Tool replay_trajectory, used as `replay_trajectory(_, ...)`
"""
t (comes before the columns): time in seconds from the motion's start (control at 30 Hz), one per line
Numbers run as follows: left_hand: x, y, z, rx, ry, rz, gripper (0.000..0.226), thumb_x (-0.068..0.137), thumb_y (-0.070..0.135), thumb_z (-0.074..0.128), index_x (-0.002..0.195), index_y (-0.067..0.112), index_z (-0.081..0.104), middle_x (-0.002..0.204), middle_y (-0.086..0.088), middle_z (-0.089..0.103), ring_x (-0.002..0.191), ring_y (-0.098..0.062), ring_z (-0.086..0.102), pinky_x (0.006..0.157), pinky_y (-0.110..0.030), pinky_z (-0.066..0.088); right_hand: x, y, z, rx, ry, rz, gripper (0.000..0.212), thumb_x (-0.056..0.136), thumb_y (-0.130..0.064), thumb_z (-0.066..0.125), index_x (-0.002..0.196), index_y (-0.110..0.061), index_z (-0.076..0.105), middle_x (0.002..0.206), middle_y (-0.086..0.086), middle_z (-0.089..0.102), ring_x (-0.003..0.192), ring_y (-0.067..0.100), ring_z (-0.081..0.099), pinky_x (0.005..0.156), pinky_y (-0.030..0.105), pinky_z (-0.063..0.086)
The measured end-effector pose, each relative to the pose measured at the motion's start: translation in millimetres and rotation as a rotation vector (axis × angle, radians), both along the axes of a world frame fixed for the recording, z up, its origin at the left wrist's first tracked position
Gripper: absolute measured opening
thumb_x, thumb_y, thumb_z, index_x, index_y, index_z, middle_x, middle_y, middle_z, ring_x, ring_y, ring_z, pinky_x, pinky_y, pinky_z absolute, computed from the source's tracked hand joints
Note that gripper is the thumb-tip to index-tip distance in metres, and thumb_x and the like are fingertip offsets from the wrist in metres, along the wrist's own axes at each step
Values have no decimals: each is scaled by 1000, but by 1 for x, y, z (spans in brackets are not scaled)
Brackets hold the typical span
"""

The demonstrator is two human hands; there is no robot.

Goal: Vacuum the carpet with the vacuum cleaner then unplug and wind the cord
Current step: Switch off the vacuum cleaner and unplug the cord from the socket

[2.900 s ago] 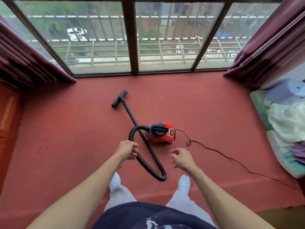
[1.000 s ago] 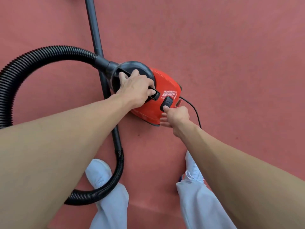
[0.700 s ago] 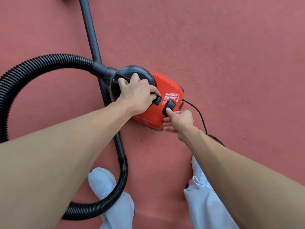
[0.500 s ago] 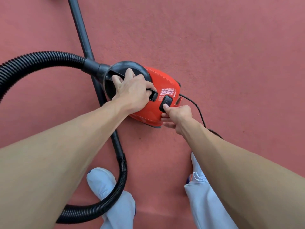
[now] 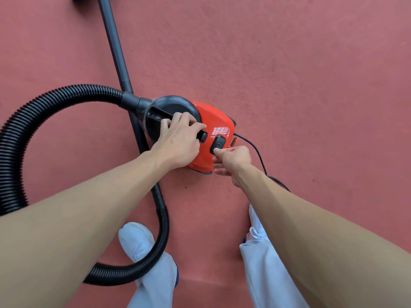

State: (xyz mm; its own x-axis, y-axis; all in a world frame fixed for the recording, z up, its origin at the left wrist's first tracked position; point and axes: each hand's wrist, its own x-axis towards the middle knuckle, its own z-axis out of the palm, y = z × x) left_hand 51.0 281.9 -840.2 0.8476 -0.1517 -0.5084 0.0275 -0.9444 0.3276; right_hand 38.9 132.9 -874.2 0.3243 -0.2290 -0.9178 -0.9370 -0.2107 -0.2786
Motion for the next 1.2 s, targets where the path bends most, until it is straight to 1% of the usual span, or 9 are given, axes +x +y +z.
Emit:
replay_trajectory(0.13, -14, -2, 38, -104, 54, 110, 47, 90, 15, 46, 136, 23, 51, 138, 1, 43, 133, -19, 29, 109, -37, 21, 2, 2, 41, 16, -17, 36, 8, 89, -11, 68, 84, -5, 69, 74, 11, 71, 57, 19, 67, 47, 28, 58)
replay_trajectory(0.27, -29, -4, 98, -166, 201, 279, 39, 86, 12, 50, 123, 16, 60, 124, -6, 57, 121, -24, 46, 105, -38, 37, 9, 4, 105, 17, -45, -2, 8, 86, -3, 65, 79, 0, 68, 70, 14, 68, 50, 21, 62, 46, 30, 58)
replay_trajectory(0.4, -32, -11, 191, -221, 203, 489, 26, 85, 10, 53, 107, 16, 67, 114, -3, 66, 112, -20, 56, 100, -33, 41, 14, 13, 191, 103, -152, 21, 23, 83, -2, 52, 62, -10, 58, 61, 11, 61, 45, 21, 56, 45, 28, 50)
replay_trajectory(0.5, -27, -21, 268, -352, 213, 685, 20, 86, 14, 54, 98, 22, 68, 109, 1, 69, 106, -16, 61, 97, -33, 45, 18, 7, 266, 135, -269, 144, 18, 76, -9, 49, 65, -13, 62, 58, 7, 62, 43, 19, 55, 47, 27, 50)
replay_trajectory(0.57, -21, -28, 324, -493, 224, 847, 18, 86, 14, 54, 90, 25, 67, 102, -1, 70, 93, -17, 65, 87, -35, 53, 25, -6, 324, 116, -315, 214, 16, 76, -13, 51, 67, -16, 64, 62, 5, 66, 48, 19, 60, 54, 32, 58)
replay_trajectory(0.67, -14, -41, 411, -642, 188, 966, 19, 90, 6, 49, 92, 14, 66, 92, -8, 70, 75, -15, 63, 65, -26, 52, 34, -29, 408, 137, -382, 210, 17, 85, -9, 53, 72, -14, 61, 70, 9, 67, 57, 20, 62, 65, 37, 59)
replay_trajectory(0.77, -24, -48, 493, -717, 141, 958, 22, 92, 5, 46, 88, 13, 66, 88, -9, 67, 75, -16, 61, 64, -26, 51, 32, -48, 482, 147, -450, 158, 16, 89, -7, 52, 75, -12, 59, 76, 13, 65, 61, 23, 60, 64, 38, 57)
replay_trajectory(0.9, -45, -47, 575, -775, 102, 890, 23, 92, 5, 47, 83, 15, 67, 80, -6, 67, 78, -19, 62, 72, -34, 53, 7, -64, 569, 121, -541, 87, 15, 90, -8, 52, 77, -11, 60, 74, 11, 65, 62, 23, 61, 65, 39, 58)
replay_trajectory(1.2, -82, -31, 671, -1030, 17, 482, 19, 94, 4, 50, 88, 12, 66, 84, -7, 69, 79, -19, 64, 70, -35, 53, -90, -61, 692, 9, -770, -115, 9, 92, -5, 52, 94, -6, 61, 74, 8, 64, 58, 16, 60, 53, 28, 52)
